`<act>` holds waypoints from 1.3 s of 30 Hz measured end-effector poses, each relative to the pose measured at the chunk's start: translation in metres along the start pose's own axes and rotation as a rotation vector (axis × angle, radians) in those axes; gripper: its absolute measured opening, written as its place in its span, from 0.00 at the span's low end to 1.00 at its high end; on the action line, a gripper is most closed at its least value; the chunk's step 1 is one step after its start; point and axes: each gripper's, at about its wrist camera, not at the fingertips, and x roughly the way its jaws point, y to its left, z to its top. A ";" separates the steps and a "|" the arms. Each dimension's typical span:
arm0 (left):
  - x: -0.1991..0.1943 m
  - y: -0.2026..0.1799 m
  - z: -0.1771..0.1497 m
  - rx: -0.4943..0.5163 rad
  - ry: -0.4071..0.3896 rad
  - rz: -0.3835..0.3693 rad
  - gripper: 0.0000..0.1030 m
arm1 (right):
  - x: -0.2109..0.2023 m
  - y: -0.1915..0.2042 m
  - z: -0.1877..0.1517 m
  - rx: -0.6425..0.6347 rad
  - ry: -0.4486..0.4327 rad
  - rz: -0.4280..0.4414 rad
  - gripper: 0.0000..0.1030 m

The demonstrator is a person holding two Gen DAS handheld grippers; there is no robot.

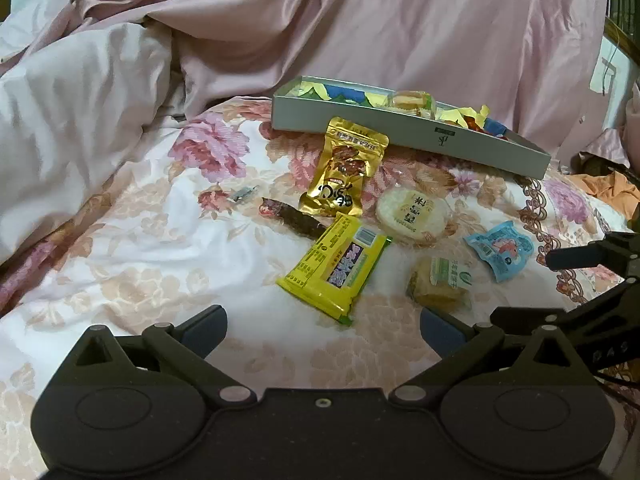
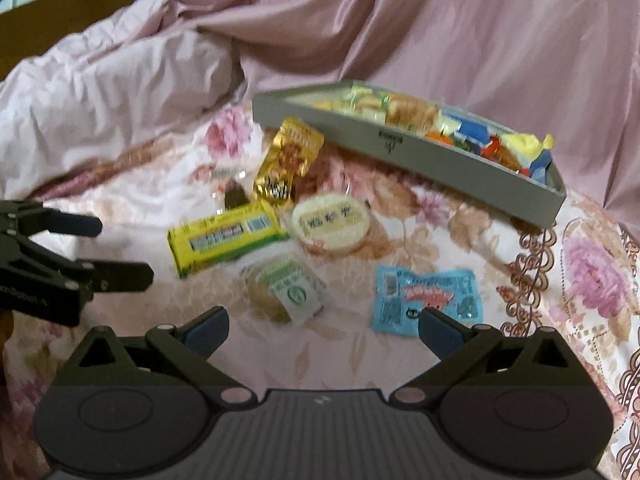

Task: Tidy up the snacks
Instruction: 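Move both open tools back over the remaining snacks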

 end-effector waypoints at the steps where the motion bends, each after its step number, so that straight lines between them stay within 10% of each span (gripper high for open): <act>1: 0.002 0.000 0.001 0.002 -0.001 0.000 0.99 | 0.002 -0.001 0.000 -0.001 0.007 -0.001 1.00; 20: 0.057 -0.003 0.013 0.038 0.043 0.000 0.99 | 0.033 0.014 0.001 -0.090 0.092 -0.017 1.00; 39: 0.083 -0.008 0.016 0.146 0.066 0.069 0.99 | 0.069 0.016 0.008 -0.291 -0.015 0.044 1.00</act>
